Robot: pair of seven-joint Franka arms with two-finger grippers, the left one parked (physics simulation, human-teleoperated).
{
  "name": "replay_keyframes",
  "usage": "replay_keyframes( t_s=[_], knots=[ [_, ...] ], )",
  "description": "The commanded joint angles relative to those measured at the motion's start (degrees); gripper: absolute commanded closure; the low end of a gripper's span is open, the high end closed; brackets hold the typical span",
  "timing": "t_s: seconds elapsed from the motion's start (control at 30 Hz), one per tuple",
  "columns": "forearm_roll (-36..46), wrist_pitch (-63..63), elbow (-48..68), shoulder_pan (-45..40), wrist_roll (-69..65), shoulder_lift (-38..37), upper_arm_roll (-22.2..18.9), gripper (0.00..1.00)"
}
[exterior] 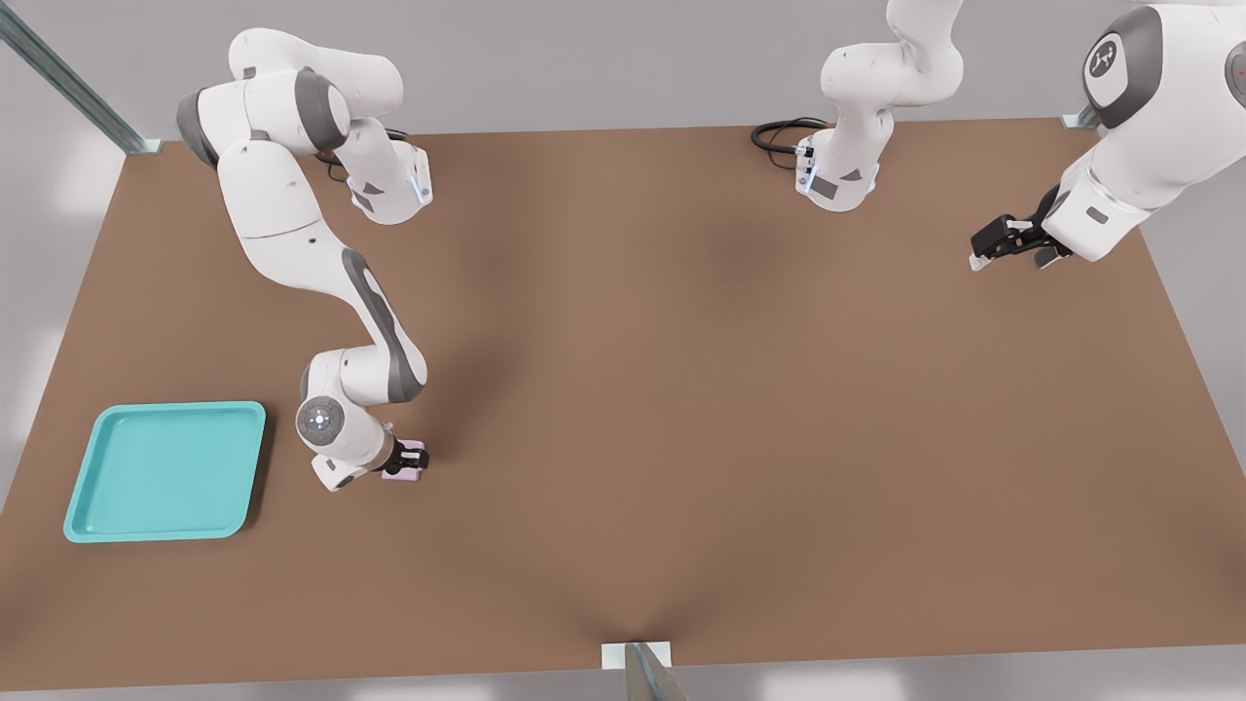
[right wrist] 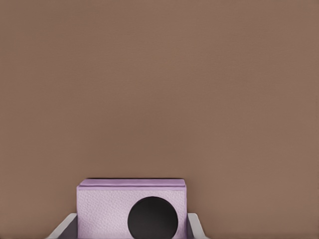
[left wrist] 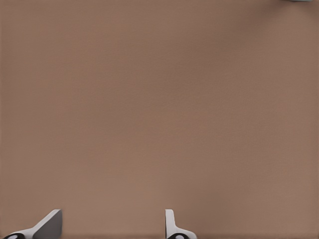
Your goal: Keep left arm still and place phone on the tray with right arm
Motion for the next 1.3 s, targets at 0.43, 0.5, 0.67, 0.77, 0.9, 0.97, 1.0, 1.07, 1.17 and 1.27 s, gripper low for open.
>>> replay_keyframes(
  t_s=[0.43,0.5,0.67,0.77,0.9,0.97,1.0,1.07,1.17,1.27],
  knots=[
    [0.04,-5.32,0.2,-0.86,-0.9,-3.74,0.0,0.21],
    [-0.04,-7.08,0.11,-2.88,-3.89,-5.24,-0.09,0.21],
    [-0.04,-7.78,-0.15,-10.09,-14.87,-6.64,-0.09,0.21],
    [-0.04,-7.87,-0.15,-15.01,-23.04,-6.91,-0.09,0.21],
    [0.04,-7.7,0.37,-21.6,-33.86,-6.82,-0.09,0.21],
    [-0.04,-7.52,1.34,-24.42,-37.73,-6.56,-0.17,0.21],
    [0.04,-7.52,2.13,-25.56,-39.84,-6.47,-0.26,0.21],
    [0.04,-7.34,2.48,-27.58,-42.13,-6.12,-0.26,0.21],
    [0.31,-7.17,5.21,-30.04,-45.9,-3.66,-0.26,0.21],
    [0.57,-7.17,6.88,-30.4,-46.35,-2.78,-0.26,0.0]
  ],
)
